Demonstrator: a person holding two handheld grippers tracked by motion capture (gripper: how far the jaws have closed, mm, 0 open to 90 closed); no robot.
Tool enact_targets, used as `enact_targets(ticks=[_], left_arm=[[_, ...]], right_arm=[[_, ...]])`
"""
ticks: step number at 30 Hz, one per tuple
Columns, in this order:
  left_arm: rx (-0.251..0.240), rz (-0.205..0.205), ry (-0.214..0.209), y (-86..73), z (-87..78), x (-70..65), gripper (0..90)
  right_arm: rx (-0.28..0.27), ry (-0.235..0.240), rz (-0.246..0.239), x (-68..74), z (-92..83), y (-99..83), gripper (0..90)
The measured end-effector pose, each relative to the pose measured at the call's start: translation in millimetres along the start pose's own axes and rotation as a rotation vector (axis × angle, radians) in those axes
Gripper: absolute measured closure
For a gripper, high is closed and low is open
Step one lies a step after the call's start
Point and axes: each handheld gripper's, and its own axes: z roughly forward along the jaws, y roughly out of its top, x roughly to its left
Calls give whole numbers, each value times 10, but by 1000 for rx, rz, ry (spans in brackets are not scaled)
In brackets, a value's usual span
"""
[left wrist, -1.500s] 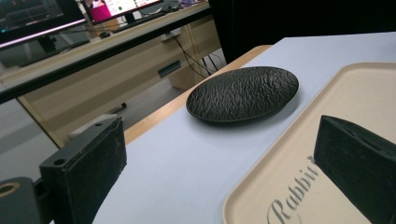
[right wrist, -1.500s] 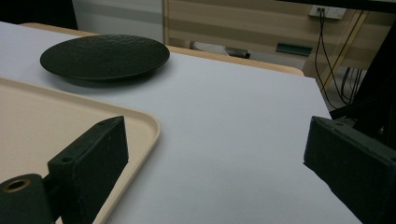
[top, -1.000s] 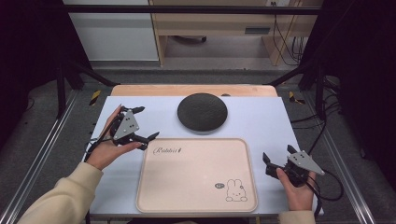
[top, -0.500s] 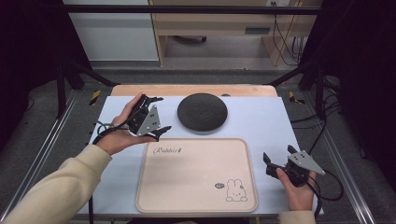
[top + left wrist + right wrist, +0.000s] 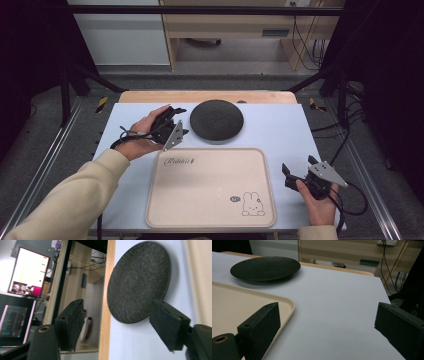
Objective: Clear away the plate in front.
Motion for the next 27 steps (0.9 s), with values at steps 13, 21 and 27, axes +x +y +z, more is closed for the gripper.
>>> enact_targets(ticks=[13,21,27], left_arm=[[20,146,18,-68,76,-107,386],[13,182,25,-5,146,9,382],[27,178,17,-65,381,7,383]], right_arm=[[4,-1,-5,-2,16,-3,68],[0,3,-2,2,6,5,69],[0,4,-5,-6,11,2,67]])
